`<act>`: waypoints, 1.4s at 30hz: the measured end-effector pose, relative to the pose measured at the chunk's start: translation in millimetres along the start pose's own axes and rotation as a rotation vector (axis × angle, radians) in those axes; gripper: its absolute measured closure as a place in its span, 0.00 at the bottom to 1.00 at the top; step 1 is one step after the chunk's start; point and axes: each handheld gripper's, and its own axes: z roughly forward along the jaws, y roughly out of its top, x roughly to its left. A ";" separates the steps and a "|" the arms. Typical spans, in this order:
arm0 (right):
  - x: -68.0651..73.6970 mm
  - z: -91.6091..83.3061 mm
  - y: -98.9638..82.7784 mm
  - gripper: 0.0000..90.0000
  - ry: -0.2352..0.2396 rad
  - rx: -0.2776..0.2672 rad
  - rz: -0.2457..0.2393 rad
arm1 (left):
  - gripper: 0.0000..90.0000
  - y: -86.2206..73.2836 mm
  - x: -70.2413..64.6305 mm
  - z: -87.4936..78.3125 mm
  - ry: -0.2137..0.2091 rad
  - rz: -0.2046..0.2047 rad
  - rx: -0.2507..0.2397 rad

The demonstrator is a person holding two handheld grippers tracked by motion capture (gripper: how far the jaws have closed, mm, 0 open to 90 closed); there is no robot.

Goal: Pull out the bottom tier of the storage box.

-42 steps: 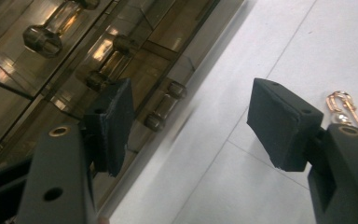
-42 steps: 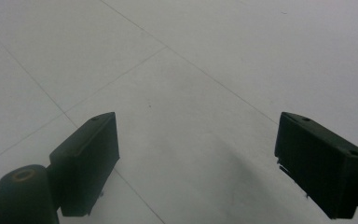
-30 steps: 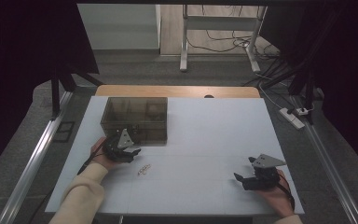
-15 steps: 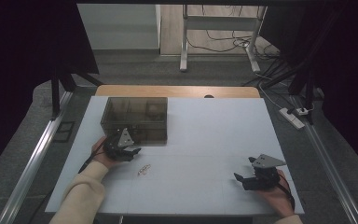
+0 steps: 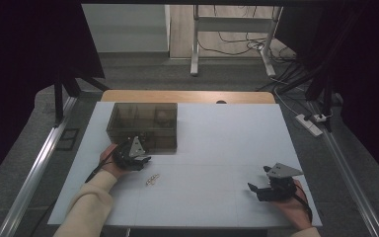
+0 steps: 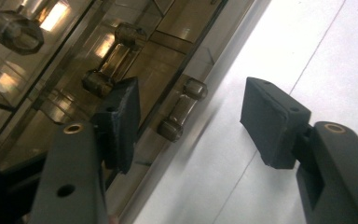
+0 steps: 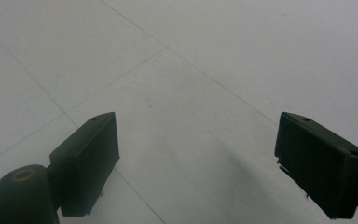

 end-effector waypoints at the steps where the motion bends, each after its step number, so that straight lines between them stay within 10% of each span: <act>1: 0.1 0.0 0.0 0.15 0.000 0.001 0.000 | 0.45 0.0 0.2 0.3 0.002 0.001 -0.001; 42: 0.1 1.1 -0.6 0.15 0.003 0.009 -0.002 | 0.61 -0.1 -1.1 4.3 0.046 0.042 0.018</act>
